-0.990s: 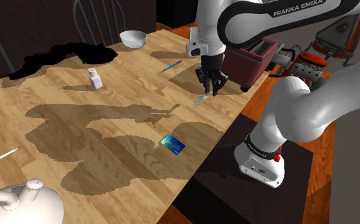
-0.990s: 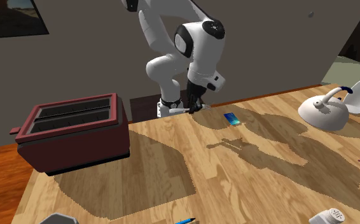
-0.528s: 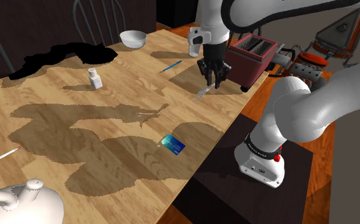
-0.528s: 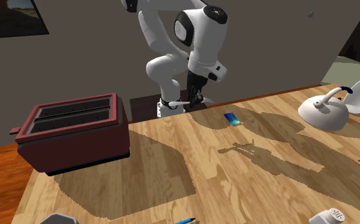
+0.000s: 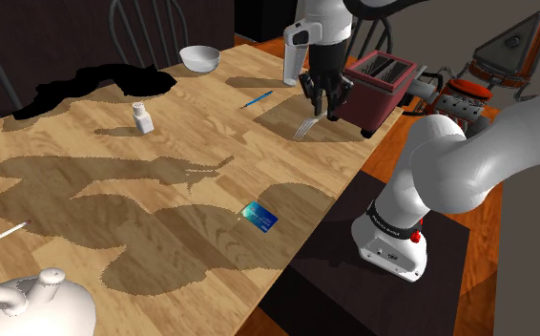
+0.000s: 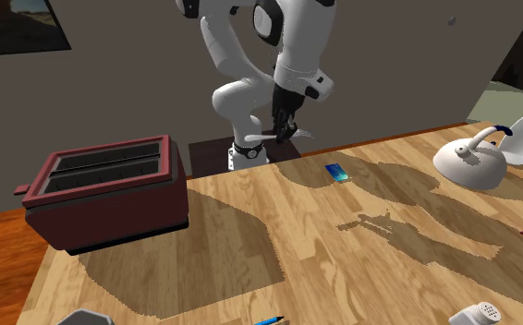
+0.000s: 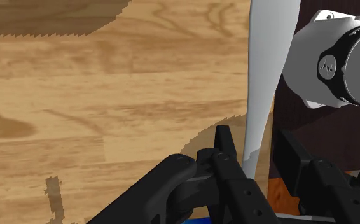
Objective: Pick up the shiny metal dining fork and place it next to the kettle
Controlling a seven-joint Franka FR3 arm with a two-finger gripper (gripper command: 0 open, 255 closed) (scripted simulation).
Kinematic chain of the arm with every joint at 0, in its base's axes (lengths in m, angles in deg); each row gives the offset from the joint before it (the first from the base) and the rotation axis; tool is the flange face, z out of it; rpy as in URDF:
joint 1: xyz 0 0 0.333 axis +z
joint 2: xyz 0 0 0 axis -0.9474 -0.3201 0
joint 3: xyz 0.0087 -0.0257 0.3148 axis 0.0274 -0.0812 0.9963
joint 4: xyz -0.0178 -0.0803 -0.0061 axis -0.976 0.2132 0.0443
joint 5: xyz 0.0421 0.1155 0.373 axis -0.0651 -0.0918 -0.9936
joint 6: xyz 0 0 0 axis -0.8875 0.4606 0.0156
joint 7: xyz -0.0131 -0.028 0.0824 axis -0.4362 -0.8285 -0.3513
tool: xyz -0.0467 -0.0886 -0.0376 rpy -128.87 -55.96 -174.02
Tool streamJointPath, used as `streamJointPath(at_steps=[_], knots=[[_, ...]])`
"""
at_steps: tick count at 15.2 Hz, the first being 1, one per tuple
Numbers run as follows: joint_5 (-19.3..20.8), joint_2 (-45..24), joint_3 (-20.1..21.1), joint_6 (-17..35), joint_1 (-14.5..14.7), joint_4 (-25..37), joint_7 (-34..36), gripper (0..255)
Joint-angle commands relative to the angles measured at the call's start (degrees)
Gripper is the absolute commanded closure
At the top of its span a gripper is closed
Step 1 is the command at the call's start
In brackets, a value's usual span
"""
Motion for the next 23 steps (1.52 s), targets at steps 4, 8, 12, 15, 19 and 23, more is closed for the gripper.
streamJointPath(at_steps=[4, 8, 12, 15, 19, 23], knots=[[-0.36, 0.01, 0.42, -3.88, 0.12, 3.85, -0.22, 255], [-0.63, -0.27, 0.73, -6.84, 0.24, 7.09, -0.38, 255], [-0.89, -0.75, 1.02, -9.74, 0.35, 10.47, -0.54, 255], [-2.80, -3.68, 2.73, -9.13, 1.42, 12.61, 1.56, 255], [-6.05, -9.79, 5.82, -7.26, 3.37, 16.65, 5.58, 255], [-8.63, -16.38, 8.64, -5.82, 5.04, 21.72, 9.34, 255]])
